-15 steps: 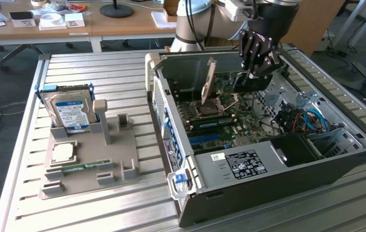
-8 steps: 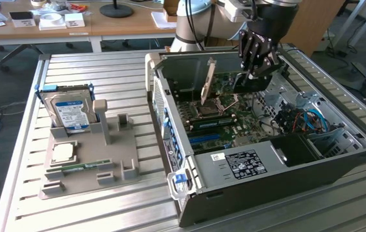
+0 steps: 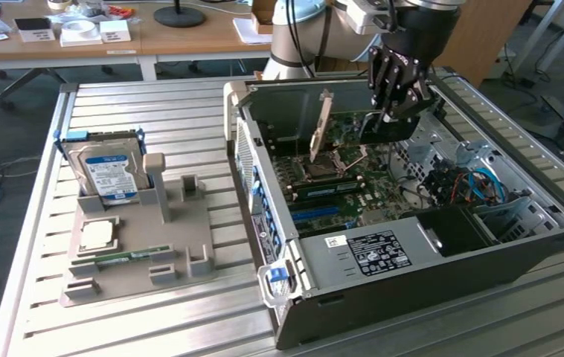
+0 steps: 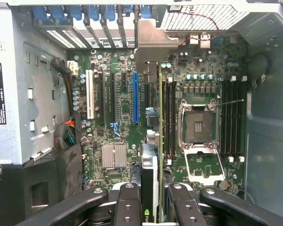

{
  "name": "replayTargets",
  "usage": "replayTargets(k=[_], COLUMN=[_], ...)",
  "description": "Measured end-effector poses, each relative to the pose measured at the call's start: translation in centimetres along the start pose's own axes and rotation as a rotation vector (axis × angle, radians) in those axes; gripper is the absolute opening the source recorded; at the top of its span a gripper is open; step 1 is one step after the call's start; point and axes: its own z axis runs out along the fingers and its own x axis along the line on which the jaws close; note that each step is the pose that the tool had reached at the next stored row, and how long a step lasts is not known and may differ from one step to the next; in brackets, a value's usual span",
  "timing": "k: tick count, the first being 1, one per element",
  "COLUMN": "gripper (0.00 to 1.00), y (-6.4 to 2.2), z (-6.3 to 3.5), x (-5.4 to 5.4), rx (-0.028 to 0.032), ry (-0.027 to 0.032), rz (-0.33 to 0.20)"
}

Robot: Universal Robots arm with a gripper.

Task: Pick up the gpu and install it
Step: 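Insert the gpu into the slot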

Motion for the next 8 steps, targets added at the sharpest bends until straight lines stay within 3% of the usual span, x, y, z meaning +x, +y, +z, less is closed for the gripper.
replayTargets(k=[8], gripper=[0.27], y=[0.0], z=[0.05], x=[0.08], rx=[0.0001], ry=[0.0], rz=[0.0])
